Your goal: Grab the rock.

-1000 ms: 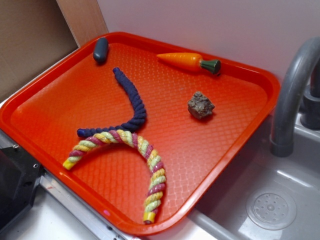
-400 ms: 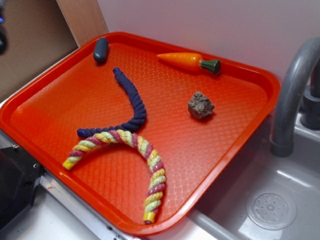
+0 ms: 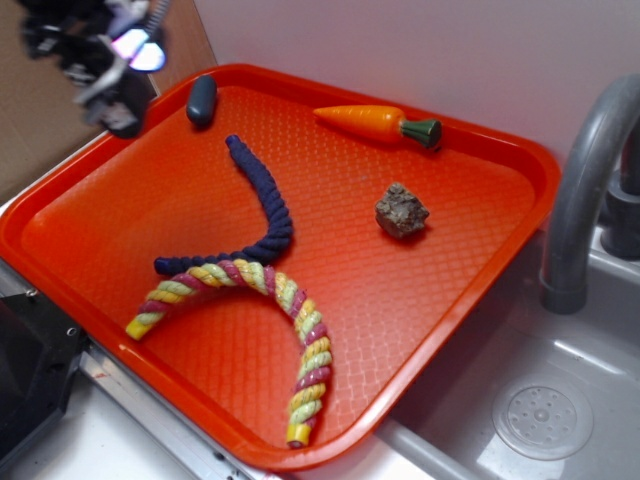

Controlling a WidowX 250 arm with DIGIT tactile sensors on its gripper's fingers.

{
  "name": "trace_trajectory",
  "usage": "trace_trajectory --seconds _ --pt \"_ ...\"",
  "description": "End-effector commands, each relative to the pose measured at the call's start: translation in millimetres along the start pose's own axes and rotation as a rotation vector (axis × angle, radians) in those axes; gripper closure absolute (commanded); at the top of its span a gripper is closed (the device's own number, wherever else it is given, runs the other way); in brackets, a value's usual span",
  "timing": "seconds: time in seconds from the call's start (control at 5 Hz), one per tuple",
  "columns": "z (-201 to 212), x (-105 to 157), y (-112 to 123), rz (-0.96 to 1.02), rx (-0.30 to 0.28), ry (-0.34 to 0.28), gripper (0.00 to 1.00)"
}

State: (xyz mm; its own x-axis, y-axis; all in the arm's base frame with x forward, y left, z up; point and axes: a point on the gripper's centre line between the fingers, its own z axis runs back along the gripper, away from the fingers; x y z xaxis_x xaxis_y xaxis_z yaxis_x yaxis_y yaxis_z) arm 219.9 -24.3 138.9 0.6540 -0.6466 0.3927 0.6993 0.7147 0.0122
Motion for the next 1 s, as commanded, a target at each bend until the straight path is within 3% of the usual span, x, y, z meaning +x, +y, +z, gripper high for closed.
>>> trace_trajectory --seconds 0.0,0.2,0.4,0.8 --pt "-64.1 74.7 0.3 -0.491 -0.02 -0.147 0.0" --pt "-95.8 92.6 -8.3 -0.621 -0.102 -0.166 0.0" --pt "-119.2 97.9 -15.9 -0.676 -0.145 -0.123 0.0" --pt "-123.8 96.4 -40.0 -0.79 -0.173 -0.091 0.0"
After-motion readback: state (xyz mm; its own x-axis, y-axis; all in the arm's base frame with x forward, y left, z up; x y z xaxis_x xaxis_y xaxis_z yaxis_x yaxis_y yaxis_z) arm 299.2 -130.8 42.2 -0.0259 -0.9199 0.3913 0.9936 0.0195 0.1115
